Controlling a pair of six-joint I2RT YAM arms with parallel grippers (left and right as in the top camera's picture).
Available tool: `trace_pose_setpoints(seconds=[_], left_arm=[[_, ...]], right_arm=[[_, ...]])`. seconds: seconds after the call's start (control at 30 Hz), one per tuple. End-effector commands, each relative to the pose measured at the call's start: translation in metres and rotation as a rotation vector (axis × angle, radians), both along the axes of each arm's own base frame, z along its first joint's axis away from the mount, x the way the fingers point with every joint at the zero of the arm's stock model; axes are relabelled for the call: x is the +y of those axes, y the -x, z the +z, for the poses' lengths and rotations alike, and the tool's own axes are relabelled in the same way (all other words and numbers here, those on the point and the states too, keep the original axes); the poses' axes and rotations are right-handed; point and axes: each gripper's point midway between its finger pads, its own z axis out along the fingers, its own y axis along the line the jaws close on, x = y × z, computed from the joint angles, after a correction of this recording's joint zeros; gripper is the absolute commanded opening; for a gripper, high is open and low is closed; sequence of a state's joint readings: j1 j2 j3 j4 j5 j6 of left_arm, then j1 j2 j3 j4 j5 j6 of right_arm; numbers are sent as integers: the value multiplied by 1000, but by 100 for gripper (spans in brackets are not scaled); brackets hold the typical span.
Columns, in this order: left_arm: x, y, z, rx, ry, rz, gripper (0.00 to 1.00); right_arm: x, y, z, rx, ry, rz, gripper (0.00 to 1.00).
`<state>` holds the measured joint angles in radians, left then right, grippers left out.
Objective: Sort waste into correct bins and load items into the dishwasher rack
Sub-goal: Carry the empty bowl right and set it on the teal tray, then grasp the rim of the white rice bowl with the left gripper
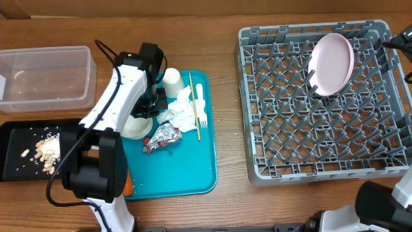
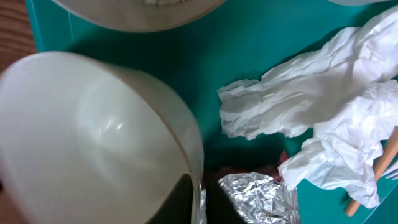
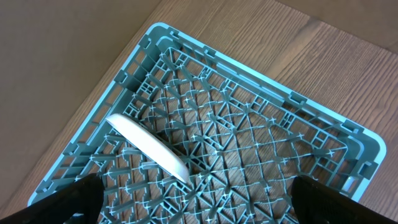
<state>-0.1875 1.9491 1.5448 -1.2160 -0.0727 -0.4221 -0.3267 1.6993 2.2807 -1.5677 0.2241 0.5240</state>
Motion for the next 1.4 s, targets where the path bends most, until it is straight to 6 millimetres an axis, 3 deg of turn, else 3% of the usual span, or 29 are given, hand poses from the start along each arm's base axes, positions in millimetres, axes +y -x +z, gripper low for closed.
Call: trace_pose_setpoints(seconds=[0.0, 0.13, 0.37, 0.43, 0.57, 0.73, 0.87, 1.2, 1.37], left_arm=[[2, -3, -1, -1, -10, 22, 18], [-2, -2, -1, 6, 11, 22, 24], [-3, -6, 8, -4, 17, -5, 20], [-3, -14, 16, -33, 17, -20, 25], [5, -42, 42, -141, -13, -26, 49], [7, -74, 59, -264, -23, -126, 62], [7, -81, 54, -265, -40, -234, 69], [6, -71, 9, -106, -27, -442, 66], [11, -80, -12, -86, -64, -459, 65]], right_arm=[[-1, -1, -1, 1, -4, -7, 100], [-1, -1, -1, 1, -4, -7, 100], [-1, -1, -1, 1, -4, -7, 100], [-1, -1, -1, 1, -4, -7, 100], [-1, -1, -2, 1, -4, -7, 100], [-1, -1, -1, 1, -4, -7, 100], [-1, -1, -1, 1, -4, -7, 100], [-1, -1, -1, 1, -4, -7, 100], [-1, -1, -1, 1, -4, -7, 100]])
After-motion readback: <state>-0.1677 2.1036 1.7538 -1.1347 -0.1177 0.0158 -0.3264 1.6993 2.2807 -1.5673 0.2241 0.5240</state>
